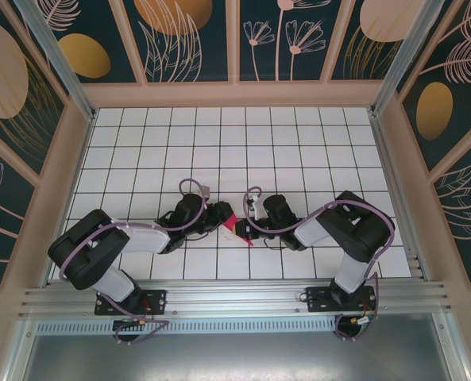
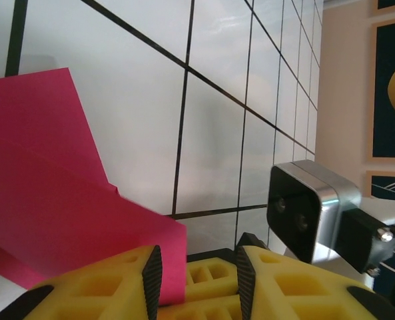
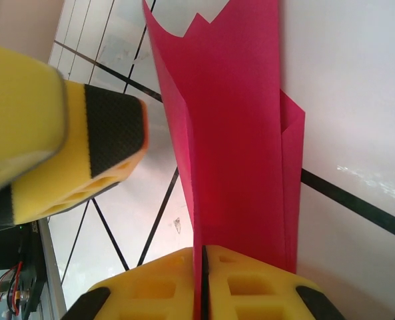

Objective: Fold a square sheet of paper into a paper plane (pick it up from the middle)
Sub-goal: Fold the wing for the fifth time at the center of the table.

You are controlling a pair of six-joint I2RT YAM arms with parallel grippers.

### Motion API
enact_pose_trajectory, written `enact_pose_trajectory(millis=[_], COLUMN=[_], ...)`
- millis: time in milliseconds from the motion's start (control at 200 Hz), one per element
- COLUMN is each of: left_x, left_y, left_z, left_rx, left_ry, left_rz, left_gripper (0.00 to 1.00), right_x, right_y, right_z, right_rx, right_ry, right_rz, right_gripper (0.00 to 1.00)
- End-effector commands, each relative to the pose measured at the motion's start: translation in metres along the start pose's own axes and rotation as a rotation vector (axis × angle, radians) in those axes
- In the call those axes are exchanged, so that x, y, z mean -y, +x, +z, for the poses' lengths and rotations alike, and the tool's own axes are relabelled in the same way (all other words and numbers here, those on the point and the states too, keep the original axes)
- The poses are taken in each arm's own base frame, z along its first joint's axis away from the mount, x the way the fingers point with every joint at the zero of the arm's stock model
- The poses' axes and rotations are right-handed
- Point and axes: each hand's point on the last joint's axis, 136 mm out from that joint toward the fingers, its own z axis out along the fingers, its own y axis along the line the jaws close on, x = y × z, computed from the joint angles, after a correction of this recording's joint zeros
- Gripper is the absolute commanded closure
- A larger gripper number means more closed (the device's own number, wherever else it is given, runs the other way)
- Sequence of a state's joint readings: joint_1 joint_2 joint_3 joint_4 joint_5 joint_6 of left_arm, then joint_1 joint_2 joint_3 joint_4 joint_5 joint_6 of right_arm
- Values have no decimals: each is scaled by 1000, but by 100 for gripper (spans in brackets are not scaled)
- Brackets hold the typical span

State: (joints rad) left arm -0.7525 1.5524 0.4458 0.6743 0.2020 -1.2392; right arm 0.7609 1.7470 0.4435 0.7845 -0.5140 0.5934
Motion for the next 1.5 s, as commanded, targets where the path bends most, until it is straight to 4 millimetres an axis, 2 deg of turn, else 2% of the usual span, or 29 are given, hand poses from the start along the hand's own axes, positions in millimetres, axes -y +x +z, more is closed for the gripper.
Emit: enact_pose_trajectory(millis=[0,170,505,821,1096,1326,1496], left_x=[7,-6,-15,-16,-10,20,38], left_y=[-4,-1,-1,1,0,-9,-16], left_z=[5,10,13,19,20,12,-3], left_rx=[9,-3,-10,-30,-35,-8,30], left_ry=[29,-16,-73,-73,-59,0,22], left_rz=[1,9,37,42,52,97,130], left_gripper=[62,63,63,64,63,58,54], right_x=[32,24,4,5,10,9,5], right_y=[28,22,5,1,4,6,4], right_z=[-1,-5,-20,-26,-26,-26,-29], right_rx=[-82,-75,-44,-47,-53,-31,-27], right_ry=[135,142,170,213,218,149,81], right_rz=[59,34,-28,-45,-25,47,100], right_gripper=[86,79,67,64,86,95,100])
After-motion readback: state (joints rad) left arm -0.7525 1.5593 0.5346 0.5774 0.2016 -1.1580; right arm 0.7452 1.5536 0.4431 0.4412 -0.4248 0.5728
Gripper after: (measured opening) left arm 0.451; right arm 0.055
